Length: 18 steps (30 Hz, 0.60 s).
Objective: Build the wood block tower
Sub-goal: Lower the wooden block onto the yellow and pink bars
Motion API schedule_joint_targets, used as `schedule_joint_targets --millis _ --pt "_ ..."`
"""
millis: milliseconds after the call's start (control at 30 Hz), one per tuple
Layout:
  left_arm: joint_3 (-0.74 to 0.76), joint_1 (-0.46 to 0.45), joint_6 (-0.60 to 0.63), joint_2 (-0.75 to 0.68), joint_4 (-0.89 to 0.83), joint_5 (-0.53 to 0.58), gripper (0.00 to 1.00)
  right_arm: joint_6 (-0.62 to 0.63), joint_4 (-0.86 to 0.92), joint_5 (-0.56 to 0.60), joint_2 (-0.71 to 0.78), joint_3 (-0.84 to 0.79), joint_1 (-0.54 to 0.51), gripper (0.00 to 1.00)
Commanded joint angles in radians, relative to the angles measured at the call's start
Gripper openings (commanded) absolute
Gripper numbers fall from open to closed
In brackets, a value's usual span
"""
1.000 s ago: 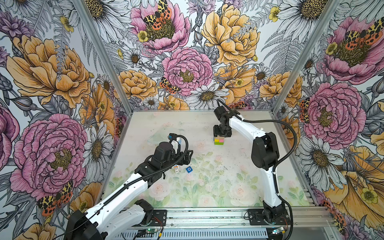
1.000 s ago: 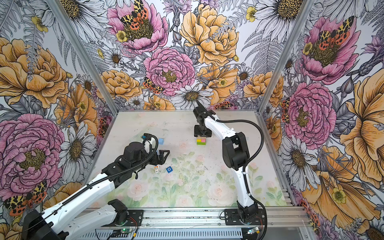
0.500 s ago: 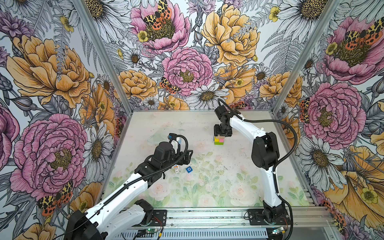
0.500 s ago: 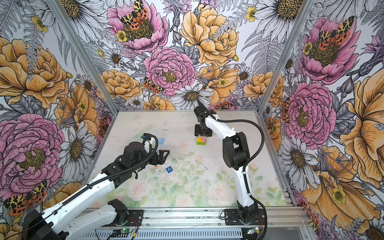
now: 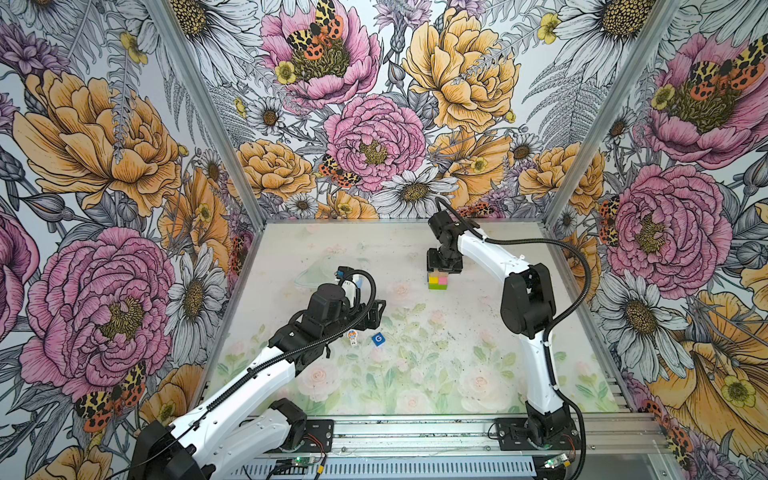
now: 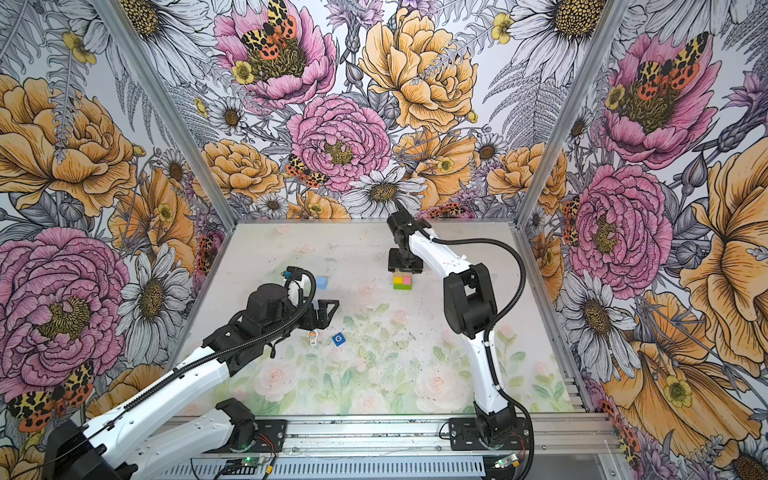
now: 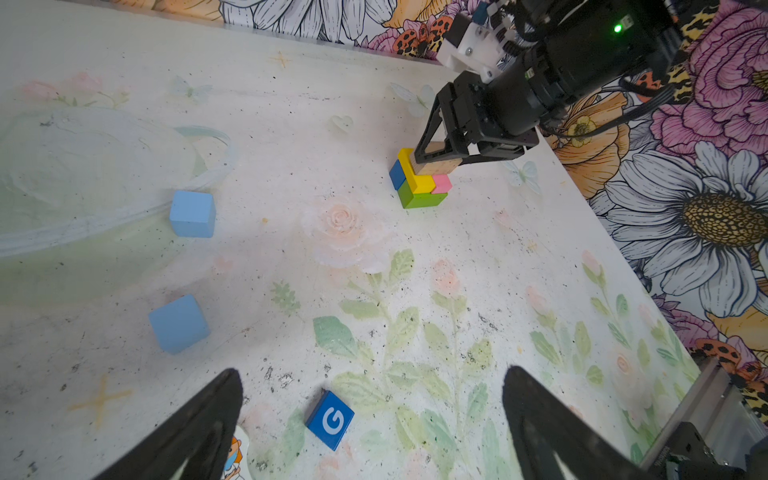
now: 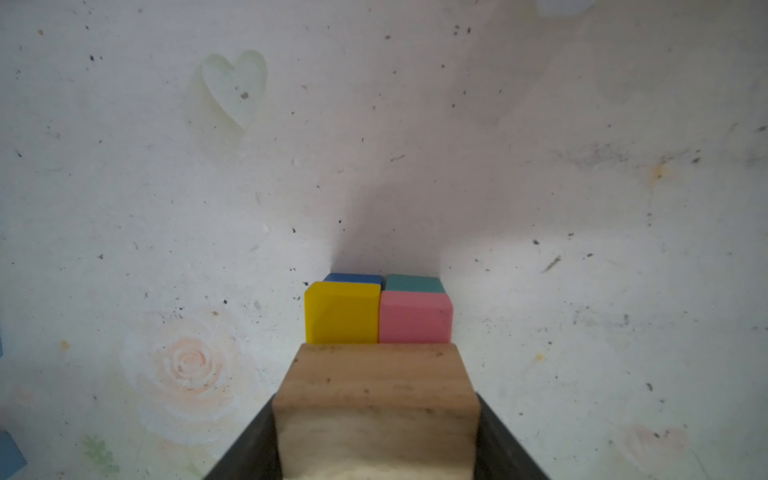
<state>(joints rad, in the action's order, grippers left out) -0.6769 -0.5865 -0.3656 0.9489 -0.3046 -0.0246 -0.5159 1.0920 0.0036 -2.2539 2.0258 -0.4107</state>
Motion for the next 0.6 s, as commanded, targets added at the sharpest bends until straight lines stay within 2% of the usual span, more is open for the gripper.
schedule_joint_targets --millis 0,567 --pt "-0.005 0.008 0.015 -0.019 0.023 -0.015 0.99 -0.017 -0.001 0.001 -0.021 0.04 0.005 0.52" --pt "-0.001 0.009 0.017 -0.021 0.02 -0.014 0.99 -0.006 0.003 -0.01 -0.031 0.05 0.005 0.72"
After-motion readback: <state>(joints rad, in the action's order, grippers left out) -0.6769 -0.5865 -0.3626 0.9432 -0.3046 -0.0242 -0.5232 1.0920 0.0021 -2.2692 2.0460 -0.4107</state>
